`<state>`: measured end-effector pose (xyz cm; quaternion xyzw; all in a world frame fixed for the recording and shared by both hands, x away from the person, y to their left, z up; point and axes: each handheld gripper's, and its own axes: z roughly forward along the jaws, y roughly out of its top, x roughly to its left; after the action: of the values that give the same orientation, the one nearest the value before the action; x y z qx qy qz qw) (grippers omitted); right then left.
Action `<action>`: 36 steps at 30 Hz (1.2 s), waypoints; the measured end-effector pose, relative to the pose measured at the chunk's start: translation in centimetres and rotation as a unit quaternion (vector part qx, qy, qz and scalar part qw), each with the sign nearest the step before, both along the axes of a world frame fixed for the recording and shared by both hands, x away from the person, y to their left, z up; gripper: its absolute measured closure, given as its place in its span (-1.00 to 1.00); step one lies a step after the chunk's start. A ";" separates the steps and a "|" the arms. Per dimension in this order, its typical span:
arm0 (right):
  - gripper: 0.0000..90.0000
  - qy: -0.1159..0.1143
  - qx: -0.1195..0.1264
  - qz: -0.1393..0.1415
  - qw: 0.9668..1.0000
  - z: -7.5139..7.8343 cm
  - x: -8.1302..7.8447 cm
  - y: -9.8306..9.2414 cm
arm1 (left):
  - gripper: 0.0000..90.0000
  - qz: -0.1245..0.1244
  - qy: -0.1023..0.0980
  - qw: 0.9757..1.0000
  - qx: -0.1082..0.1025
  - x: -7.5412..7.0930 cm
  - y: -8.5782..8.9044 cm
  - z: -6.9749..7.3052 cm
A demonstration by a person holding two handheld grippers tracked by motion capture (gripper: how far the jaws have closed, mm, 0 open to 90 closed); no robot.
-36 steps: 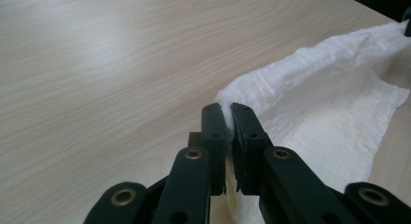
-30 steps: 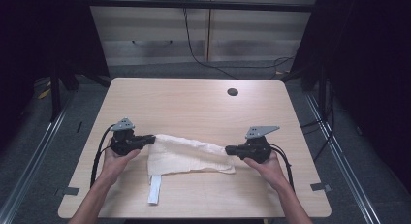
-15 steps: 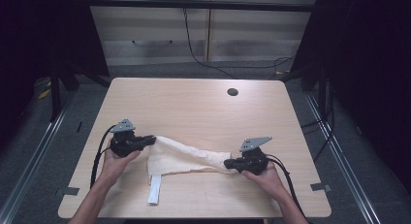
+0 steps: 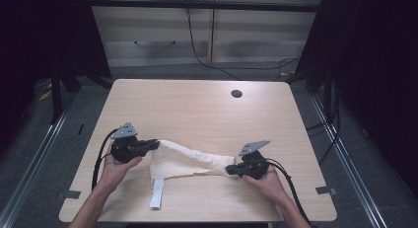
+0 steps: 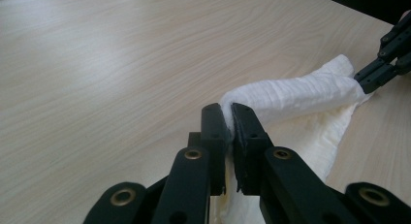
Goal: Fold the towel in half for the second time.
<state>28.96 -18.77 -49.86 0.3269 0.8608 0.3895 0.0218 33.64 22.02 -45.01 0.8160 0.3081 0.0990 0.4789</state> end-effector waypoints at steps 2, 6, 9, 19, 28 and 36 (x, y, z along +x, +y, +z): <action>0.96 0.002 0.000 -0.001 1.000 0.0 0.0 0.0 | 0.88 -0.006 -0.007 1.000 0.005 -0.2 0.0 0.2; 0.96 0.003 0.001 -0.002 1.000 0.0 0.0 0.0 | 0.88 -0.016 -0.013 1.000 0.018 -0.9 0.1 0.2; 0.96 0.004 0.002 -0.003 1.000 0.0 0.0 0.0 | 0.88 -0.029 -0.013 0.999 0.028 -1.5 0.2 0.0; 0.96 -0.001 0.001 -0.005 1.000 0.0 -0.1 0.0 | 0.88 -0.053 -0.007 0.997 0.062 -3.6 0.4 -1.1; 0.96 -0.014 -0.013 -0.010 1.000 0.1 -0.1 -0.3 | 0.88 -0.074 0.002 0.991 0.108 -6.4 -0.7 -3.0; 0.96 -0.023 -0.028 -0.012 0.999 0.3 -0.2 -0.7 | 0.88 -0.091 0.020 0.991 0.100 -6.7 -0.5 -4.1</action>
<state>28.78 -19.48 -49.53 0.3276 0.8667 0.3721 0.0554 26.90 21.49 -49.12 0.8862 0.2310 0.0690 0.3956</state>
